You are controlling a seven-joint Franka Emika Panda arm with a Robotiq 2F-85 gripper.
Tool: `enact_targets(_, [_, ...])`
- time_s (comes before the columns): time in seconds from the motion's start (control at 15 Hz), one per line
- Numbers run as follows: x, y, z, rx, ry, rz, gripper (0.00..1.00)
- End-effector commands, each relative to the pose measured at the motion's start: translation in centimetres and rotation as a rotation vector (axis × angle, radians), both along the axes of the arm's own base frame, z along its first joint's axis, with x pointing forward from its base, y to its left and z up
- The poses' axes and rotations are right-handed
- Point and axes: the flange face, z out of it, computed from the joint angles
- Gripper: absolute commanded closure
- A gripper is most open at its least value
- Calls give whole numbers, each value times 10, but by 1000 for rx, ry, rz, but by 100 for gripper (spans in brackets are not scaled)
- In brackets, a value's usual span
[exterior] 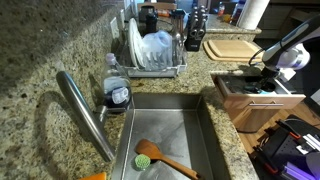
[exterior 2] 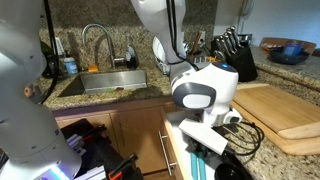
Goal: Pick up the blue can opener from the top drawer and put it on the countertop
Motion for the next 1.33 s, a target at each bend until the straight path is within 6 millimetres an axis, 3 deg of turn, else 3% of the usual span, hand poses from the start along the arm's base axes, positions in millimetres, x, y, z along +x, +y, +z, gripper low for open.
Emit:
enact_targets(0.0, [-9, -4, -2, 11, 1, 20, 95])
enact_targets(0.13, [-10, -4, -2, 11, 1, 23, 94])
enact_targets(0.47, [-10, -3, -3, 12, 4, 41, 100])
enact_targets(0.53, [-10, -3, -3, 3, 4, 40, 78])
enact_targets(0.6, [-10, -3, -3, -14, 1, 34, 72])
enact_targets(0.67, [-3, -4, 4, -5, -5, 22, 92])
enact_targets(0.73, [-3, -4, 4, -6, -4, 25, 59])
enact_targets(1.0, [2, 13, 12, 57, -2, -2, 30])
enact_targets(1.27, [2, 22, 7, 82, 38, 6, 3])
